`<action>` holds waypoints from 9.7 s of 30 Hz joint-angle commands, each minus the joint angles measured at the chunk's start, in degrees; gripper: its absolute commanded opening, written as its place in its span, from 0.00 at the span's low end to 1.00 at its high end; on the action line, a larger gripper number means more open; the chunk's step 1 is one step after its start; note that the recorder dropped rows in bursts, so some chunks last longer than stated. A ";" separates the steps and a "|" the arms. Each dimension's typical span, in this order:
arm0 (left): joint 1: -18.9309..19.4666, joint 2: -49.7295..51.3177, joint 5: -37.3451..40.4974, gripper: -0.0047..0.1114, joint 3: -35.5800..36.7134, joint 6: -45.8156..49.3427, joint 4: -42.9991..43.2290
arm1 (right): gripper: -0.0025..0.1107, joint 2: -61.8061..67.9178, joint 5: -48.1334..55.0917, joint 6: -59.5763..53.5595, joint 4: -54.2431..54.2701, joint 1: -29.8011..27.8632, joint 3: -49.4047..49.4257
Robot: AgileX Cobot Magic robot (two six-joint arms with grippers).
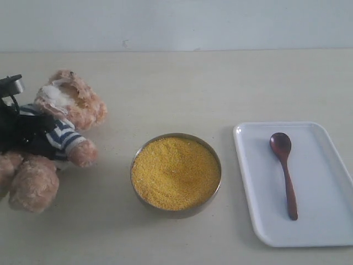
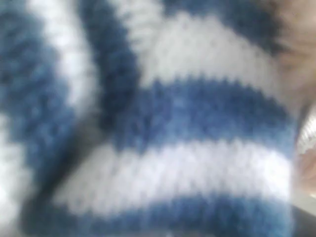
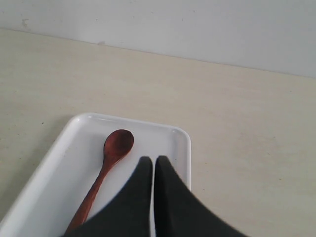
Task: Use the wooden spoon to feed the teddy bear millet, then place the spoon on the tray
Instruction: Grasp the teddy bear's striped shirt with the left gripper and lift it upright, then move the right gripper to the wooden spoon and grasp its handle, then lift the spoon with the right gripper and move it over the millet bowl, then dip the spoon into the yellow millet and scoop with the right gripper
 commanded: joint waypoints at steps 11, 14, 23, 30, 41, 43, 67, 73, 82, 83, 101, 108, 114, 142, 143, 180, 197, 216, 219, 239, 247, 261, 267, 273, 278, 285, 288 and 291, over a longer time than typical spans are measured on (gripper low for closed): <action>-0.20 -6.71 8.07 0.07 1.46 9.40 -10.11 | 0.03 -0.26 -7.88 -0.31 -0.01 -0.16 -0.01; -0.20 -7.44 7.35 0.07 2.63 10.07 -11.50 | 0.03 -0.26 -18.73 4.95 5.34 -0.16 -0.01; -0.20 -7.91 5.88 0.07 3.05 11.94 -14.43 | 0.03 -0.26 -36.20 45.90 -8.77 -0.16 -9.44; -0.20 -7.91 5.14 0.07 3.05 11.94 -14.43 | 0.03 20.62 -29.57 76.28 -53.81 -0.16 -27.30; -0.20 -7.91 4.73 0.07 3.05 12.11 -14.43 | 0.03 66.31 -43.41 120.06 -106.88 -0.16 -38.93; -0.20 -7.91 4.73 0.07 3.05 12.11 -14.33 | 0.03 72.09 -41.63 118.80 -106.88 -0.16 -39.82; -0.20 -7.91 1.63 0.07 3.13 12.55 -12.90 | 0.41 85.57 30.75 12.54 -5.52 11.27 -54.19; -0.20 -7.91 1.61 0.07 3.13 12.55 -13.62 | 0.49 83.58 21.32 12.44 -0.45 11.27 -42.30; -0.20 -7.91 1.47 0.07 3.13 12.55 -13.97 | 0.49 83.71 2.52 12.02 3.06 11.27 -31.29; -0.20 -7.91 1.32 0.07 3.13 12.55 -14.24 | 0.49 83.80 2.24 12.02 3.38 11.27 -31.29; -0.20 -7.91 0.64 0.07 3.13 12.55 -14.50 | 0.43 93.66 -2.44 12.02 4.16 11.27 -31.29; -0.20 -7.91 0.46 0.07 3.13 12.78 -14.50 | 0.02 94.00 -0.51 8.80 4.47 11.27 -31.29; -0.20 -7.91 0.46 0.07 3.13 12.78 -14.50 | 0.02 89.48 0.49 8.56 3.34 11.27 -31.64; -0.20 -7.91 0.56 0.07 3.13 12.78 -15.33 | 0.02 90.83 50.55 32.88 -59.78 69.29 -50.74; -0.20 -7.91 0.67 0.07 3.13 12.78 -15.33 | 0.02 92.24 50.55 32.88 -60.41 70.48 -50.74; -0.20 -7.91 0.95 0.07 3.13 12.91 -15.33 | 0.02 101.03 50.55 27.58 -73.47 67.99 -49.19; -0.20 -7.91 1.09 0.07 3.13 13.00 -15.43 | 0.02 101.03 50.55 19.59 -66.10 68.57 -49.19; -0.20 -7.91 1.09 0.07 3.13 13.00 -15.43 | 0.02 101.03 48.54 10.13 -58.37 68.57 -49.30; -0.20 -7.91 1.09 0.07 3.13 13.00 -15.43 | 0.02 101.03 47.85 10.13 -57.62 68.57 -49.30; -0.20 -7.91 1.10 0.07 3.13 13.00 -15.43 | 0.02 100.93 46.61 4.55 -46.91 68.07 -57.31; -0.20 -7.91 1.10 0.07 3.13 13.00 -15.43 | 0.02 100.93 47.46 4.55 -39.33 60.98 -57.45; -0.20 -7.91 1.10 0.07 3.13 13.00 -15.43 | 0.02 100.93 46.47 4.55 -37.44 58.67 -57.45; -0.20 -7.91 1.10 0.07 3.13 13.27 -16.27 | 0.02 100.93 48.48 4.55 -37.13 58.67 -59.50; -0.20 -7.91 1.10 0.07 3.13 14.31 -16.81 | 0.02 100.93 50.49 3.54 -35.65 58.67 -64.16; -0.20 -7.91 1.10 0.07 3.13 14.44 -16.82 | 0.02 100.93 50.55 1.47 -33.25 58.24 -65.40; -0.20 -7.91 1.10 0.07 3.13 14.44 -16.82 | 0.02 100.93 50.55 0.91 -23.82 52.27 -65.40; -0.20 -7.91 1.10 0.07 3.13 14.44 -16.82 | 0.02 100.93 50.55 0.91 -19.39 49.59 -65.40; -0.20 -7.91 1.10 0.07 3.13 14.44 -16.82 | 0.02 100.93 50.55 0.91 -18.12 48.99 -65.54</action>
